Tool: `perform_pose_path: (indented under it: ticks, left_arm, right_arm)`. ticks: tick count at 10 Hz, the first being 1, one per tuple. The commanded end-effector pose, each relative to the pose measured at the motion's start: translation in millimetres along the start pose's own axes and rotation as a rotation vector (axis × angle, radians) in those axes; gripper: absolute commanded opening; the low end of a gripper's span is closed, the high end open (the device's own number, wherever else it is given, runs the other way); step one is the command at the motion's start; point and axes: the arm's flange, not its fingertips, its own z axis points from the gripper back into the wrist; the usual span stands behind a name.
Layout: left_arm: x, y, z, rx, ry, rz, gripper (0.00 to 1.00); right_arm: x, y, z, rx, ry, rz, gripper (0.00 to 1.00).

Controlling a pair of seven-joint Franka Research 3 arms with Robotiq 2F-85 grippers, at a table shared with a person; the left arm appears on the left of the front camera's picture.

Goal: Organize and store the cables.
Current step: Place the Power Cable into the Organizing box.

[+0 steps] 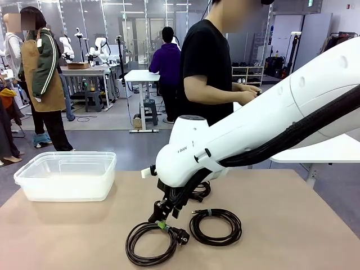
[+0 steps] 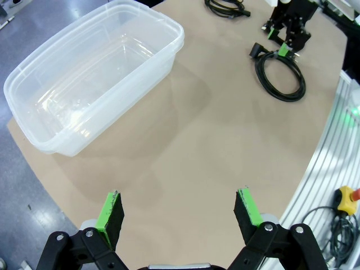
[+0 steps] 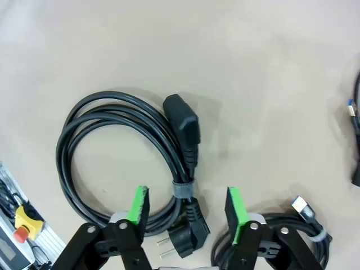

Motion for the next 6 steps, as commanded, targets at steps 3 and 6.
perform_pose_path:
  ticks: [3,6]
  left_arm:
    - [24,-9,-6,-0.023,0.036,-0.088,1.00]
    - [65,-34,-18,-0.046,0.076,-0.164,1.00]
  right_arm:
    - [-48,-33,73,-0.049,-0.060,-0.003,1.00]
    - [-111,-73,125,-0.056,-0.135,-0.018,1.00]
